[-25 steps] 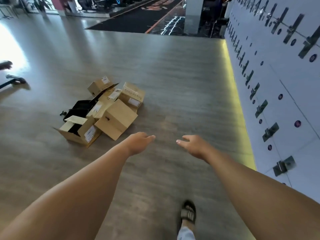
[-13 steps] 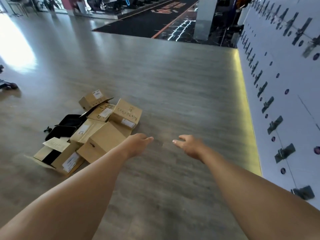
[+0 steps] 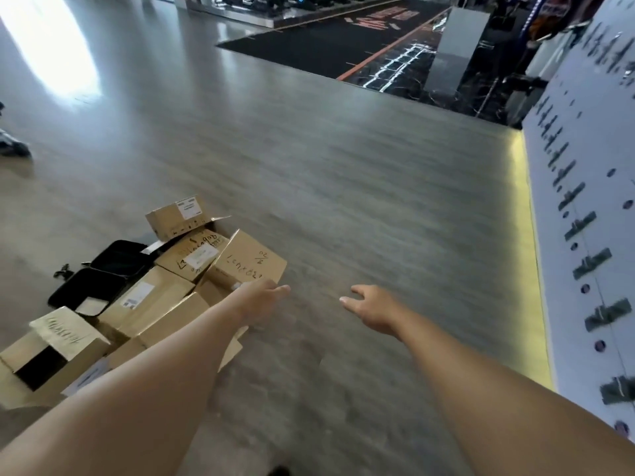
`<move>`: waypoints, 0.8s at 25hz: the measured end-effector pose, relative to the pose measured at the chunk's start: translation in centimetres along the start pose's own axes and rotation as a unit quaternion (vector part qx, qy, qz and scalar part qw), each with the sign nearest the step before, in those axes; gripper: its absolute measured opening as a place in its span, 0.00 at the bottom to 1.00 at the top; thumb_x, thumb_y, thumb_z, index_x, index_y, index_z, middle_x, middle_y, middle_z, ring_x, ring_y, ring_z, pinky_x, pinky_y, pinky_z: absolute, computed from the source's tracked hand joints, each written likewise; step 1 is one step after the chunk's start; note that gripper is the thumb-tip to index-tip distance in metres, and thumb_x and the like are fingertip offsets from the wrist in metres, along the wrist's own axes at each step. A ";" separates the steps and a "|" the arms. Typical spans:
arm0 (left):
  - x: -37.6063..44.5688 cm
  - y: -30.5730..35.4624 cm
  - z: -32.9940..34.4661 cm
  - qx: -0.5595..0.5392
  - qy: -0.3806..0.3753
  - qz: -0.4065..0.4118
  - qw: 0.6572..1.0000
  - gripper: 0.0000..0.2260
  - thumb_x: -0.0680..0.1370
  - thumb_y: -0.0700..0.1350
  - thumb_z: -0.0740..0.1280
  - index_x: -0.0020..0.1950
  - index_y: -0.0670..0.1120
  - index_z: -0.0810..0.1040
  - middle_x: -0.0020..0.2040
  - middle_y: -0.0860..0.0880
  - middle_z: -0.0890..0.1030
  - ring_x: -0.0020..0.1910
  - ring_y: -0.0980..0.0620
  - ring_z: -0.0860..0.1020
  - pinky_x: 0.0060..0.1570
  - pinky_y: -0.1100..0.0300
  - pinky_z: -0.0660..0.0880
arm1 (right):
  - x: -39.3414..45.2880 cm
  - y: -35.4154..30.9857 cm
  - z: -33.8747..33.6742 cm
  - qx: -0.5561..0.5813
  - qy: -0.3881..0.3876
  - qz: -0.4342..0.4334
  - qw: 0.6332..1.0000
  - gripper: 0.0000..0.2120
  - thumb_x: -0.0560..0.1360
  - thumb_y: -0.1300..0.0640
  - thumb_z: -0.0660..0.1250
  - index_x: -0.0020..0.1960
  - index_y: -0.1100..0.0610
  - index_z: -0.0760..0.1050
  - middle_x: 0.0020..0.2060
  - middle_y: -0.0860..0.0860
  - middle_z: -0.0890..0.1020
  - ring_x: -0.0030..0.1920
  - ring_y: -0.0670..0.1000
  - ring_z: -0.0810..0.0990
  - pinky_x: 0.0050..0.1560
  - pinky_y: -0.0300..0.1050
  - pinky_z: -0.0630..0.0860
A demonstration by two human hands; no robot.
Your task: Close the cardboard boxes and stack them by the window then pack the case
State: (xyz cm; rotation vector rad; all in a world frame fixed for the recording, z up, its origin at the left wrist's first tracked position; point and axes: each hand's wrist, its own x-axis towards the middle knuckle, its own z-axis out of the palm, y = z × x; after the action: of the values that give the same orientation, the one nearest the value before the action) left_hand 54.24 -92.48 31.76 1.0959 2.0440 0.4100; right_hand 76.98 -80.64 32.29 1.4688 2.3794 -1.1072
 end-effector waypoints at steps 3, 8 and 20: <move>6.3 1.1 -2.4 0.020 0.000 -0.022 1.000 0.21 0.83 0.55 0.58 0.67 0.43 0.76 0.66 0.43 0.77 0.65 0.41 0.74 0.63 0.54 0.70 | 7.7 -0.9 -3.1 -0.002 -0.023 -0.021 1.000 0.34 0.79 0.39 0.64 0.78 0.57 0.64 0.77 0.54 0.67 0.76 0.54 0.66 0.72 0.45 0.61; 18.1 2.5 -6.0 -0.040 0.056 -0.103 0.992 0.20 0.83 0.57 0.58 0.65 0.46 0.78 0.63 0.45 0.79 0.60 0.45 0.78 0.55 0.57 0.75 | 24.3 -1.6 -8.9 -0.050 -0.077 -0.065 0.994 0.37 0.78 0.36 0.64 0.79 0.56 0.63 0.77 0.54 0.66 0.76 0.55 0.66 0.75 0.49 0.62; 34.4 1.0 -11.7 -0.162 0.147 -0.266 0.939 0.21 0.82 0.60 0.56 0.69 0.52 0.76 0.65 0.50 0.78 0.62 0.49 0.75 0.60 0.51 0.74 | 51.8 -11.3 -13.0 -0.157 -0.210 -0.168 0.950 0.34 0.77 0.36 0.63 0.78 0.50 0.64 0.74 0.52 0.70 0.70 0.54 0.72 0.64 0.48 0.72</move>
State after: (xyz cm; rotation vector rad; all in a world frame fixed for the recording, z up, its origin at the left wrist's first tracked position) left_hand 34.45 -63.07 23.62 0.2699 2.3191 0.6271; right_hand 44.26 -37.86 23.49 0.6623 2.3923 -0.9241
